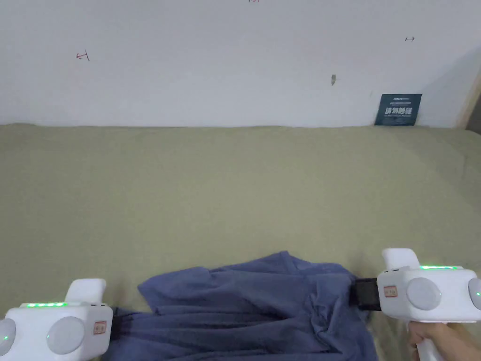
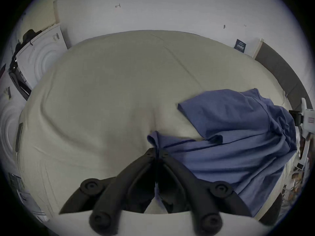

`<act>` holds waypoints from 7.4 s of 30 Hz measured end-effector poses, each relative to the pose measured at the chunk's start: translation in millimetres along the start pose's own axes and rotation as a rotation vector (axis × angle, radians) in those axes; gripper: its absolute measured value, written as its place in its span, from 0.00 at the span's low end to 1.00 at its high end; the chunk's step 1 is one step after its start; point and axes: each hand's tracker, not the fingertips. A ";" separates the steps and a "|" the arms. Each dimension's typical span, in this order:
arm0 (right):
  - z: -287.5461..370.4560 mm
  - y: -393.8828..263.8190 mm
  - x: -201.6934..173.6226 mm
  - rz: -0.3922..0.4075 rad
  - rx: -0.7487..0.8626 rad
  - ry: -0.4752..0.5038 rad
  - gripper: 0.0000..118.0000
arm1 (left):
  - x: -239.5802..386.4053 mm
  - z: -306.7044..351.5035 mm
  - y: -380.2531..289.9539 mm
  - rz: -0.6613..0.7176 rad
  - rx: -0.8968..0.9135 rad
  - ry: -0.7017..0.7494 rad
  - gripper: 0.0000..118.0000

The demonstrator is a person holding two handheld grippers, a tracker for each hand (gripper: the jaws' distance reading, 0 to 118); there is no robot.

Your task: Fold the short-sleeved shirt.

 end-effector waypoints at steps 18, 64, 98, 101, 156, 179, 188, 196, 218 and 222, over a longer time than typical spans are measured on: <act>78.5 -2.4 6.7 0.030 0.187 -0.035 0.08 | -19.8 62.8 12.5 0.007 0.074 -0.018 0.00; 262.1 276.5 31.6 -0.025 0.659 -0.096 0.08 | 25.3 265.6 297.6 0.040 0.611 0.327 0.00; 152.0 -62.7 61.4 -0.023 0.358 0.012 0.08 | 2.7 155.0 -22.5 0.013 0.312 0.172 0.01; 153.0 -123.8 66.5 -0.029 0.286 0.025 0.08 | 0.8 157.1 -83.7 0.026 0.251 0.149 0.00; 171.9 -203.4 -42.6 0.070 0.237 0.057 0.01 | -40.9 90.2 -138.0 -0.033 -0.011 0.010 0.00; -35.3 41.1 0.3 0.321 -0.062 0.033 0.98 | -38.6 93.1 -140.7 0.115 0.011 -0.018 0.00; -17.2 40.2 -11.7 0.301 -0.054 0.082 0.09 | -42.6 89.1 -137.2 0.104 -0.001 -0.012 0.00; 82.4 41.0 -7.9 0.337 0.157 0.061 0.03 | -31.9 127.4 -123.2 0.074 0.057 -0.028 0.00; 402.8 83.6 64.0 0.085 0.720 -0.093 0.03 | 46.6 325.1 117.8 -0.038 0.523 0.079 0.00; 404.8 111.1 66.6 0.050 0.740 -0.037 0.03 | 50.8 334.9 151.2 -0.018 0.549 0.107 0.00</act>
